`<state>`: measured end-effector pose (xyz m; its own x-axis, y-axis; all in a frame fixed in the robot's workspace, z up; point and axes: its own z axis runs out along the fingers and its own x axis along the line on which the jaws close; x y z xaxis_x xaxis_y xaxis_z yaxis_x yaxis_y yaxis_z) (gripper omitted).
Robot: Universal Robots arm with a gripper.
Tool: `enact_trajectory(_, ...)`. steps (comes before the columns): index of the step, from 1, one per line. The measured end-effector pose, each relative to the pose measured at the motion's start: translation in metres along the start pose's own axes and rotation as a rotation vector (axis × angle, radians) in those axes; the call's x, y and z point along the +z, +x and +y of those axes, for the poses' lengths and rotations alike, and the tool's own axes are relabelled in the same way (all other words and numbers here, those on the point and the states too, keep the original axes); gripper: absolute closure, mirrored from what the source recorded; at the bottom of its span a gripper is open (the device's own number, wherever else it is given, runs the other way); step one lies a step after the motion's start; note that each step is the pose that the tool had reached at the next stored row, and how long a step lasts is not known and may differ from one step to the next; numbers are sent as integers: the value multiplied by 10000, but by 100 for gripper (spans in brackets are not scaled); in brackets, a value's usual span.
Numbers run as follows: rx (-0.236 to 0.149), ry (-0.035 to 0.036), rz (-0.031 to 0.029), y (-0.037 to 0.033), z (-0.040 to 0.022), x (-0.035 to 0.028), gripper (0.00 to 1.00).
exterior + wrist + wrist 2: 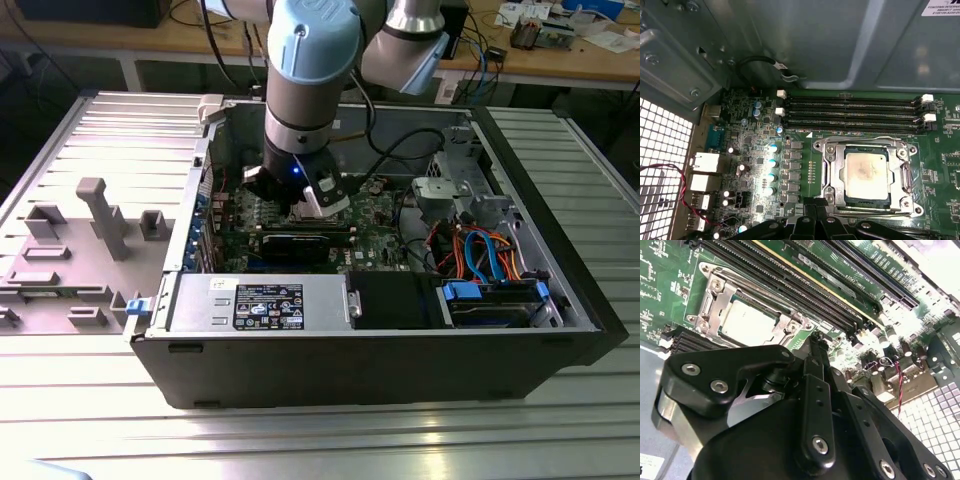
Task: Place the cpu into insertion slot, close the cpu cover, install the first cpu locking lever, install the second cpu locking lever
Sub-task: 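Install the second cpu locking lever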
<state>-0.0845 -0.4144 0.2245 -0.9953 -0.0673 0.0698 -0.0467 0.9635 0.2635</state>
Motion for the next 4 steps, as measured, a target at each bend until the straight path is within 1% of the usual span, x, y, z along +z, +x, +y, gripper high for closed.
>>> enact_trajectory(4,0,-1,0,0,0,0,89)
